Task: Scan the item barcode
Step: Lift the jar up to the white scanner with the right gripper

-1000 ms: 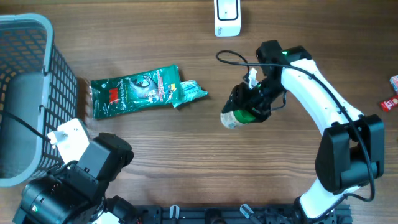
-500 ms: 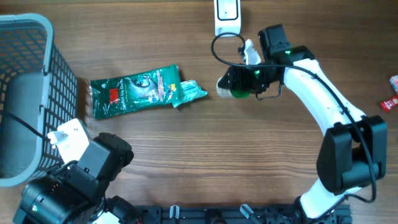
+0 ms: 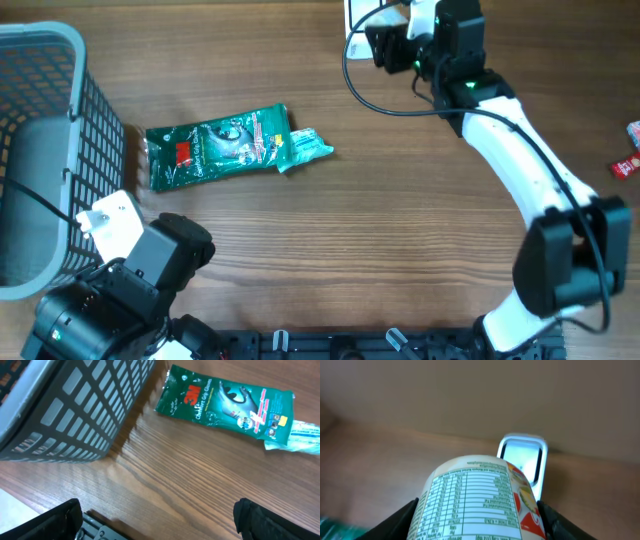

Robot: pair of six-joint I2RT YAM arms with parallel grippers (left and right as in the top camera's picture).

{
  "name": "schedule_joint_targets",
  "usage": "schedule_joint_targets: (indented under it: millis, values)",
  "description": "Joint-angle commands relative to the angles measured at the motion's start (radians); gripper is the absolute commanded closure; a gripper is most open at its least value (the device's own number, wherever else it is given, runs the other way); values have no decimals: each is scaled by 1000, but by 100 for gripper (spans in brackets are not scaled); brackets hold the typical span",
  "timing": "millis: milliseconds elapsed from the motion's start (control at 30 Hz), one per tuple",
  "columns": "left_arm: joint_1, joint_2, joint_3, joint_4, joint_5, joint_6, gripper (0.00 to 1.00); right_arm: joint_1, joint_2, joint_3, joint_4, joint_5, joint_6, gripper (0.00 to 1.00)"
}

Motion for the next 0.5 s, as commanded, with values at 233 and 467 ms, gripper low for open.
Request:
schedule_joint_targets:
  millis: [233, 467]
  values:
    - [7, -2, -1, 0, -16, -20, 0, 11, 365, 137, 470, 73, 28, 37]
    - [7, -2, -1, 0, -16, -20, 0, 27, 499, 283, 461, 82, 54, 39]
